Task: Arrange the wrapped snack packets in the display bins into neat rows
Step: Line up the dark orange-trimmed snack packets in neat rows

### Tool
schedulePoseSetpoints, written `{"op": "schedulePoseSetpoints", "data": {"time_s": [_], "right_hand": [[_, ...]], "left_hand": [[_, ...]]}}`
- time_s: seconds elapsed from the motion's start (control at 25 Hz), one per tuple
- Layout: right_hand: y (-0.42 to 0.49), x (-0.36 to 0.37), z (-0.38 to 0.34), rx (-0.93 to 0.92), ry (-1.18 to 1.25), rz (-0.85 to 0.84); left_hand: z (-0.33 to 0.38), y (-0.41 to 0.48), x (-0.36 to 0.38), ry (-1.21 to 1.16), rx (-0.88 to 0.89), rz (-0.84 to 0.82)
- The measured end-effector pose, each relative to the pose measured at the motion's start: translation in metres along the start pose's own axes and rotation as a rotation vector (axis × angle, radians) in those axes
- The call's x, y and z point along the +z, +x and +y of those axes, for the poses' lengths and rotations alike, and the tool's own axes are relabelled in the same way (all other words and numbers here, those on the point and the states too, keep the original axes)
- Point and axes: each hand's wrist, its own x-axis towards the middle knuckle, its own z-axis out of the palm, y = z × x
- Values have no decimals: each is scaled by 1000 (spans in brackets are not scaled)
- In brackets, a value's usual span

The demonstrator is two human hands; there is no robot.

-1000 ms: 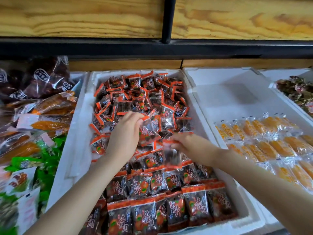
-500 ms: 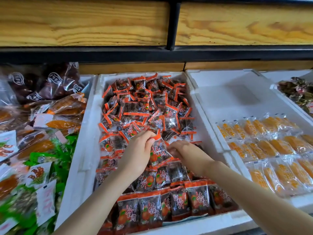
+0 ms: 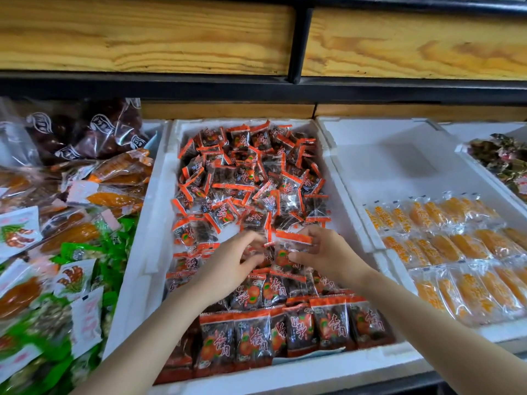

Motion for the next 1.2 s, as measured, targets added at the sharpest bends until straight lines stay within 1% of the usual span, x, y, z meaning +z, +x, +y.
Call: {"op": "schedulePoseSetpoints", "data": {"time_s": [0.08, 0.12, 0.16, 0.28, 0.36, 0.4, 0.44, 0.48, 0.52, 0.64, 0.68, 0.72, 0.76, 0.8, 0.84, 0.88, 0.92, 0.96, 1.0, 1.08, 1.12, 1.2], "right_hand": [[4, 5, 2, 33, -37, 0], [5, 8, 2, 40, -53, -5], [6, 11, 3, 45, -69, -4], [5, 2, 5, 42, -134, 7], [3, -15, 12, 36, -197, 45], [2, -25, 17, 31, -246, 74], [0, -35, 21, 29, -291, 99], [-1, -43, 26, 33, -325, 117], [-2, -50, 31, 37, -349, 124], [-5, -56, 36, 50, -348, 99], [-7, -55, 37, 43, -300, 94], [-9, -55, 38, 30, -251, 102], [-12, -55, 38, 5, -218, 118], [-17, -56, 40, -20, -261, 144], [-21, -59, 43, -42, -370, 181], [-25, -63, 49, -44, -530, 204], [-29, -67, 56, -30, -680, 214], [-33, -70, 65, -6, -771, 204], [-36, -71, 76, 14, -797, 177], [-41, -70, 89, 41, -770, 112], [-43, -70, 93, 26, -769, 103], [-44, -70, 96, -32, -775, 147]], "left_hand": [[-14, -7, 4, 180, -55, -144], [-18, -10, 7, 242, -82, -192], [-20, -12, 9, 270, -101, -203], [-23, -13, 7, 342, -112, -134], [-23, -12, 6, 466, -86, -105], [-20, -11, 7, 490, -54, -84], [-13, -9, 11, 467, -16, -54], [-4, -6, 16, 386, 8, -27], [7, -1, 23, 251, 13, -16], [42, 22, 49, -205, -94, -95], [51, 30, 58, -293, -128, -117], [58, 38, 67, -315, -138, -112], [64, 45, 74, -316, -143, -84], [69, 50, 79, -319, -152, -62], [71, 56, 84, -325, -161, -48], [73, 61, 89, -335, -169, -53], [75, 65, 94, -338, -182, -76], [77, 68, 98, -316, -205, -111], [78, 71, 103, -277, -234, -157], [80, 74, 114, -126, -250, -219], [82, 75, 118, -44, -225, -223], [85, 74, 123, 75, -151, -207]]}}
